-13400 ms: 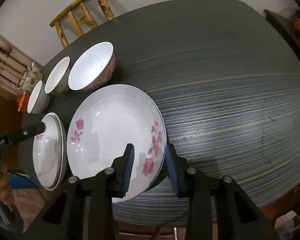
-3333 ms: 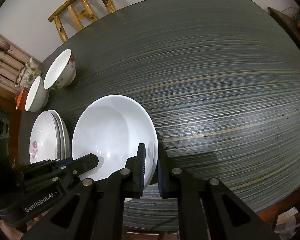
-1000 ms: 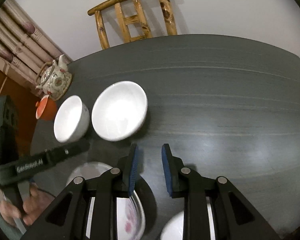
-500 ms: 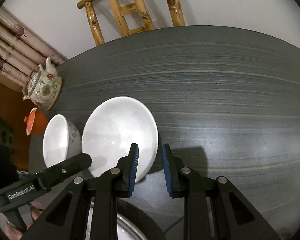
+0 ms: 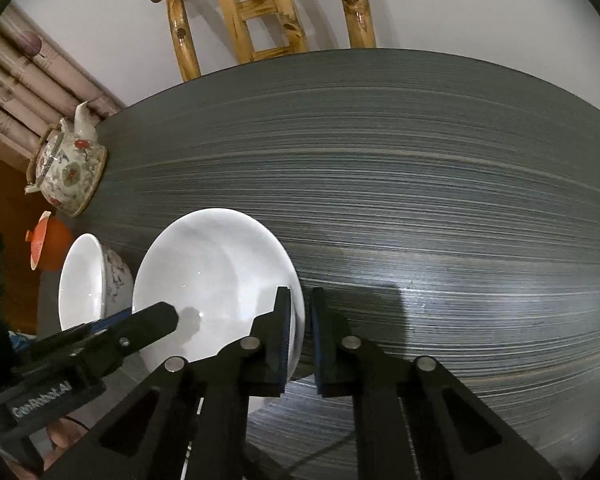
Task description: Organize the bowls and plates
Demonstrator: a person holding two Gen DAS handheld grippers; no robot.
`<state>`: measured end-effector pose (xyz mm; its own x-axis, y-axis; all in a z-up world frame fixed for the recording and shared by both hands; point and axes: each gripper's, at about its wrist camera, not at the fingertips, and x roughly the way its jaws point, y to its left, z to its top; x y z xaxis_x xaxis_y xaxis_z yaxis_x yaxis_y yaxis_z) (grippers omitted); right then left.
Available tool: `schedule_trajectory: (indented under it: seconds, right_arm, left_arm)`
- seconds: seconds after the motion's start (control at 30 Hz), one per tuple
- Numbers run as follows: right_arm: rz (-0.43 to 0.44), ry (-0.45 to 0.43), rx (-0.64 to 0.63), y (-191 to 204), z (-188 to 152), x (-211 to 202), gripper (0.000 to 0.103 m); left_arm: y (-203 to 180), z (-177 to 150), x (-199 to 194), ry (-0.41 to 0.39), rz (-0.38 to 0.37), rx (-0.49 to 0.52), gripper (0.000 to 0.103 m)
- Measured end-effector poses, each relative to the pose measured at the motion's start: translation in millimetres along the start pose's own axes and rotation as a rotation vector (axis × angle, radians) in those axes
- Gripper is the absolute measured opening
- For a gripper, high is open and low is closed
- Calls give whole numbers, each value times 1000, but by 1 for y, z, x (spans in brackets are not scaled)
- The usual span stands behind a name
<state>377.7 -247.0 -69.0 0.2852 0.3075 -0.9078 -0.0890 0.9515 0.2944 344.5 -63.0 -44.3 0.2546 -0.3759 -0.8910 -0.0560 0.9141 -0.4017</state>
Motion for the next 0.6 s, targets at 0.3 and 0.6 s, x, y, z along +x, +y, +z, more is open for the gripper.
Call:
schedule_trajectory:
  seconds: [0.3, 0.6]
  right_arm:
    - [25, 2, 40, -5, -4, -3, 8]
    - [19, 3, 43, -7, -14, -14, 9]
  left_arm:
    - [-5, 0, 1, 10, 16, 35, 22]
    - [-12, -7, -7, 11, 14, 58, 22]
